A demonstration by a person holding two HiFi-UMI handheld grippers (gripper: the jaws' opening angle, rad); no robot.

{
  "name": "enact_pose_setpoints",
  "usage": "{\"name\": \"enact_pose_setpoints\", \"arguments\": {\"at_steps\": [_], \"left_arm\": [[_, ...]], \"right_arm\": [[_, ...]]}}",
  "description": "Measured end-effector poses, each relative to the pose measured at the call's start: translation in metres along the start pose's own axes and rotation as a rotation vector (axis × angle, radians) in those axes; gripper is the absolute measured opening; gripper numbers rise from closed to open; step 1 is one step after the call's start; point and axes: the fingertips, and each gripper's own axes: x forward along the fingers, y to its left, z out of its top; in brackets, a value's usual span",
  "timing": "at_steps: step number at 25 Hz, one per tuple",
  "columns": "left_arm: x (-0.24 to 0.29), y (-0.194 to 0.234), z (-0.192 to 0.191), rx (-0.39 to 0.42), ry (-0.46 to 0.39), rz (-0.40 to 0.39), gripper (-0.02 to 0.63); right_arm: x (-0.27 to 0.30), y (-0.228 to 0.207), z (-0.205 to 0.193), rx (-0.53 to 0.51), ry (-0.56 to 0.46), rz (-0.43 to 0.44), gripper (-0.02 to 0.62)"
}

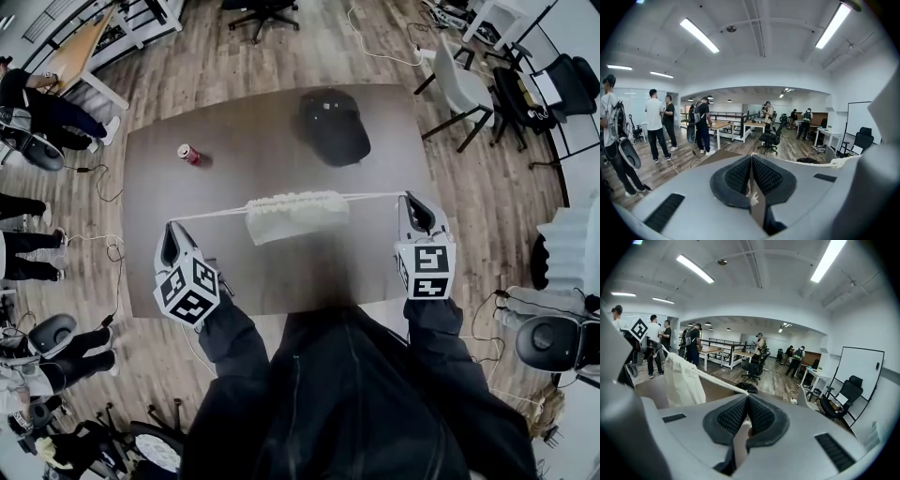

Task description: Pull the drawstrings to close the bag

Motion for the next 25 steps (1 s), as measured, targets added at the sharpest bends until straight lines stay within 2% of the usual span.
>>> {"name": "enact_pose_setpoints", "arguments": {"at_steps": [11, 14, 17, 21, 25], "left_arm": [[-0.003, 0.025, 0.002, -0.012, -0.010, 0.060, 0.037], [-0.004, 0.040, 0.004, -0.026, -0.013, 0.092, 0.035], [-0.003, 0.048, 0.005, -0.045, -0.009, 0.091, 0.035], [-0.008, 0.061, 0.007, -0.037, -0.018, 0.136, 0.035], [-0.013, 0.073, 0.005, -0.071, -0.018, 0.153, 0.035]], "right_arm": [[0.002, -0.017, -0.016, 0.007, 0.024, -0.066, 0.026], [-0.001, -0.033, -0.023, 0.026, 0.032, -0.095, 0.026], [-0.004, -0.040, -0.014, 0.014, 0.018, -0.106, 0.026], [-0.005, -0.048, -0.018, 0.032, 0.033, -0.113, 0.026], [-0.010, -0.062, -0.028, 0.038, 0.049, -0.138, 0.026]]}}
